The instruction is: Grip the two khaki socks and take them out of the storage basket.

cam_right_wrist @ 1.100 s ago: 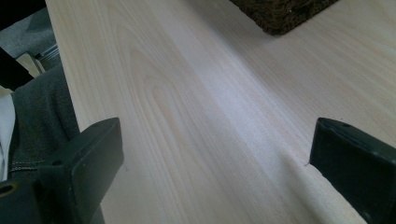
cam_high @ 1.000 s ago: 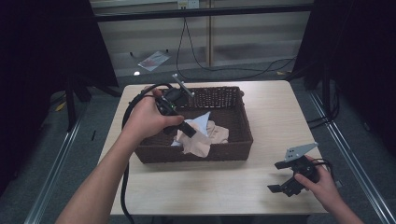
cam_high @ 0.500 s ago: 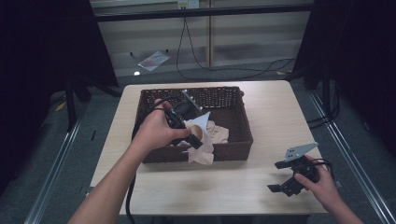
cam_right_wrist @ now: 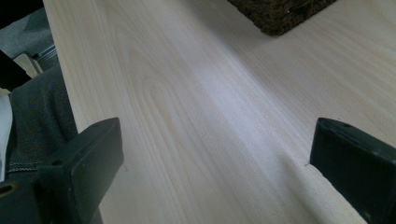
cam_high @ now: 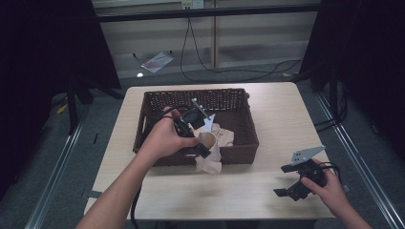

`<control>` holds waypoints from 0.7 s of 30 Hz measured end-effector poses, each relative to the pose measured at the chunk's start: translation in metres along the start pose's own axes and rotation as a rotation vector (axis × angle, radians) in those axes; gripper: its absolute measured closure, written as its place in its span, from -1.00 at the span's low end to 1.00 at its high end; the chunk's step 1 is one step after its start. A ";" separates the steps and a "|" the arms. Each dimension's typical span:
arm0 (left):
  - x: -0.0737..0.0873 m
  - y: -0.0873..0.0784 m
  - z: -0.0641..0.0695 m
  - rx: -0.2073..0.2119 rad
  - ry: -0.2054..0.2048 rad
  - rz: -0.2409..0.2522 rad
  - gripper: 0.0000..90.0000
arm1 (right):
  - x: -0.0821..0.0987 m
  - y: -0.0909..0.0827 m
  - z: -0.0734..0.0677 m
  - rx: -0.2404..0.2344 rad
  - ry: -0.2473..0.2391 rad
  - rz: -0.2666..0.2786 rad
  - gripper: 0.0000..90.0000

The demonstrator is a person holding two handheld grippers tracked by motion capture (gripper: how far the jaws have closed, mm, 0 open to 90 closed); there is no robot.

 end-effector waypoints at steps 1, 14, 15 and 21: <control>0.000 0.000 0.000 0.000 0.000 0.000 0.98 | 0.000 0.000 0.000 -0.001 0.000 0.001 -0.96; 0.003 -0.006 0.010 0.028 0.019 0.003 0.98 | -0.001 0.000 0.000 -0.003 -0.001 0.003 -0.96; 0.004 -0.004 0.010 0.032 0.023 0.001 0.98 | -0.001 -0.001 0.000 -0.005 -0.001 0.004 -0.96; 0.003 0.000 0.009 0.026 0.025 0.027 0.76 | -0.001 -0.001 0.000 -0.007 -0.002 0.004 -0.96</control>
Point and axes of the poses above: each handheld gripper's, and its own axes: y roughly forward along the jaws, x roughly out of its underside, z roughly to its right, the point moved 6 cm from there along y, roughly forward along the jaws
